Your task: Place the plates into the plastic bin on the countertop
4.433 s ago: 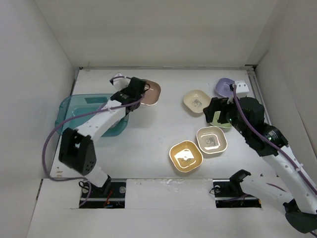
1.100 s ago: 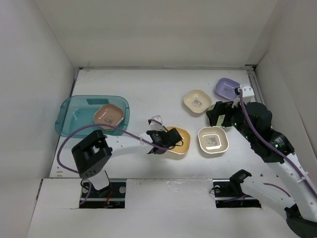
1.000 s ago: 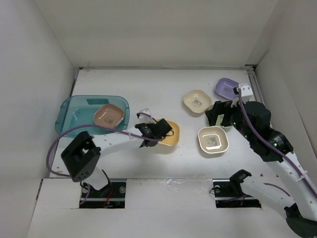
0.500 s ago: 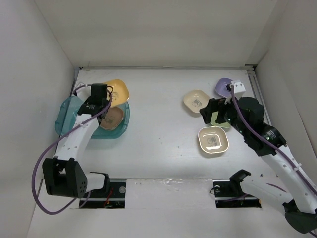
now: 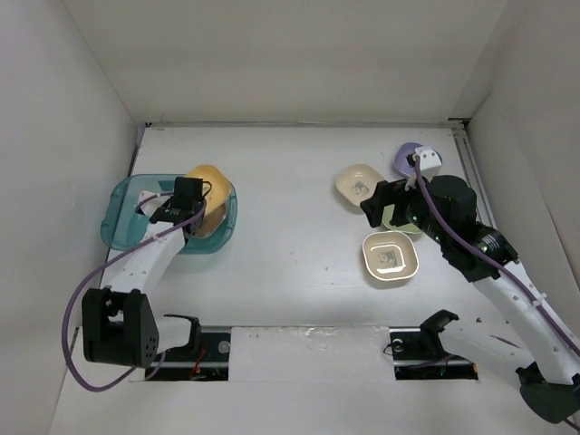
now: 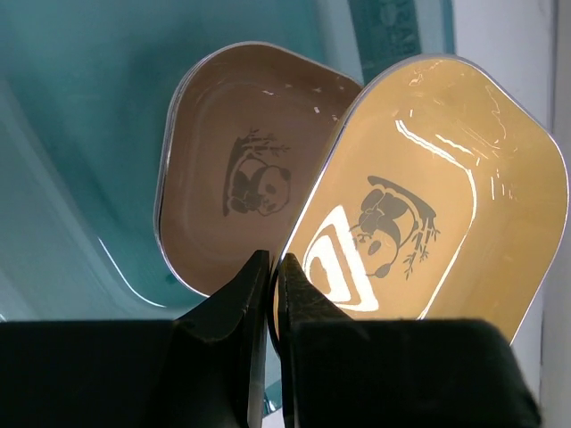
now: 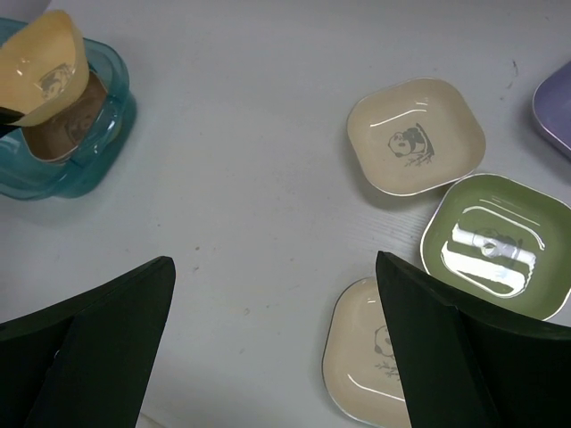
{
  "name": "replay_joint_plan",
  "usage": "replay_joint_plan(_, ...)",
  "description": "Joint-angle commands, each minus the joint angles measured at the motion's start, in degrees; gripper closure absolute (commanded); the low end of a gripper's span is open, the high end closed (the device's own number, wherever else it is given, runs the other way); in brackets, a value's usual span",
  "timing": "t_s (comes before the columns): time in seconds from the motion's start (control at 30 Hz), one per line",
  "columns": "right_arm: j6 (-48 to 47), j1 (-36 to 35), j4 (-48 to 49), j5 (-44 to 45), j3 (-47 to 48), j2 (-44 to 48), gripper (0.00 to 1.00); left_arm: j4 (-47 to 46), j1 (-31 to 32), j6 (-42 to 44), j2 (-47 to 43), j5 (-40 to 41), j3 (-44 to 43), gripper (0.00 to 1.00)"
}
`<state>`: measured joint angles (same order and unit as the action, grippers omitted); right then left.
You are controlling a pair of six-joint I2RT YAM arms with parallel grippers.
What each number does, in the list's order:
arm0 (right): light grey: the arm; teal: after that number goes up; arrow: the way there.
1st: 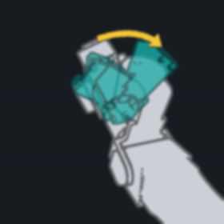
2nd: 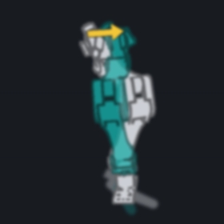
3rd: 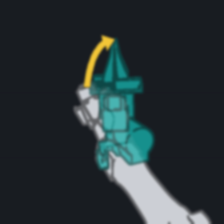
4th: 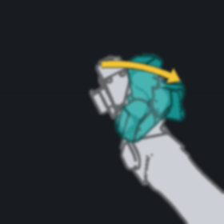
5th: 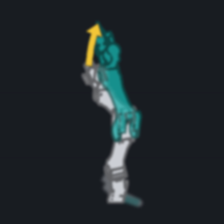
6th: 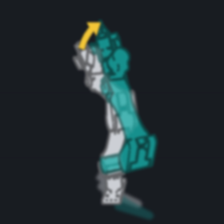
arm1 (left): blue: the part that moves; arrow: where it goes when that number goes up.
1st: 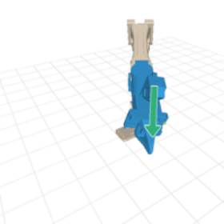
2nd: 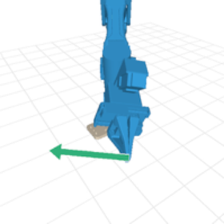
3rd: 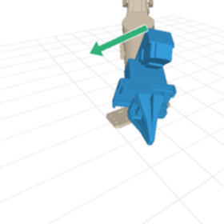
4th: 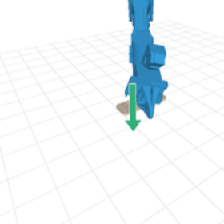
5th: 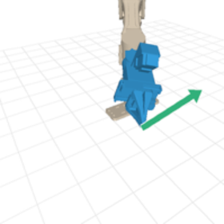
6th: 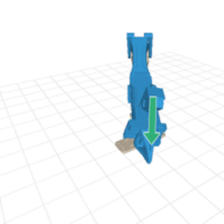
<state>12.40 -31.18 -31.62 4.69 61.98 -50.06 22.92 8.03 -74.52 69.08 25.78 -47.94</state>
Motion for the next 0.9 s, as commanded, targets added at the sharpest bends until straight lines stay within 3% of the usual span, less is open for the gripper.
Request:
replay_joint_plan(0.0, -0.71, 0.24, 3.14, -0.82, 0.51, 0.93, 0.00, 0.90, -0.03, -6.33, 2.63, 2.35, -0.66, 1.00)
replay_joint_plan(0.03, -0.71, 0.24, 3.14, -1.34, 0.51, 0.93, 0.00, 0.90, -0.03, -6.34, 3.34, 2.34, -0.66, 0.98)
replay_joint_plan(0.07, -0.71, 0.24, 3.14, -1.35, 0.51, 0.93, 0.00, 1.42, -0.03, -6.95, 3.34, 2.34, -0.14, 0.79)
replay_joint_plan(0.17, -0.71, 0.24, 3.14, -1.35, 0.51, 0.93, 0.00, 2.04, -0.03, -6.95, 2.12, 2.96, -0.13, 0.62)
replay_joint_plan(0.3, -0.71, 0.24, 3.14, -1.35, 0.51, 0.93, 0.00, 2.83, -0.03, -6.00, -2.18, 4.10, -1.80, 0.01)
replay_joint_plan(0.37, -0.71, 0.24, 3.14, -1.35, 0.51, 0.93, 0.00, 1.96, -0.03, -1.27, -4.99, 4.10, -4.07, 0.00)
replay_joint_plan(0.5, -0.71, 0.24, 3.14, -0.12, 0.51, 0.93, 0.00, -1.72, 6.89, 7.59, -5.71, 7.44, -9.95, 0.00)
replay_joint_plan(0.57, -0.71, 0.24, 2.61, 2.15, 1.04, 0.93, 0.00, -6.98, 8.83, 13.84, -3.17, 3.08, -12.25, 0.00)
replay_joint_plan(0.67, 1.03, 0.24, 2.09, 5.92, 1.04, 1.98, 0.00, -9.10, 15.24, 19.84, 6.30, -0.01, -19.01, 0.00)
replay_joint_plan(0.87, 6.57, 0.77, -2.39, 14.29, 4.03, 4.27, 0.00, -6.93, 27.11, 19.85, 31.09, -4.06, -38.16, 0.00)
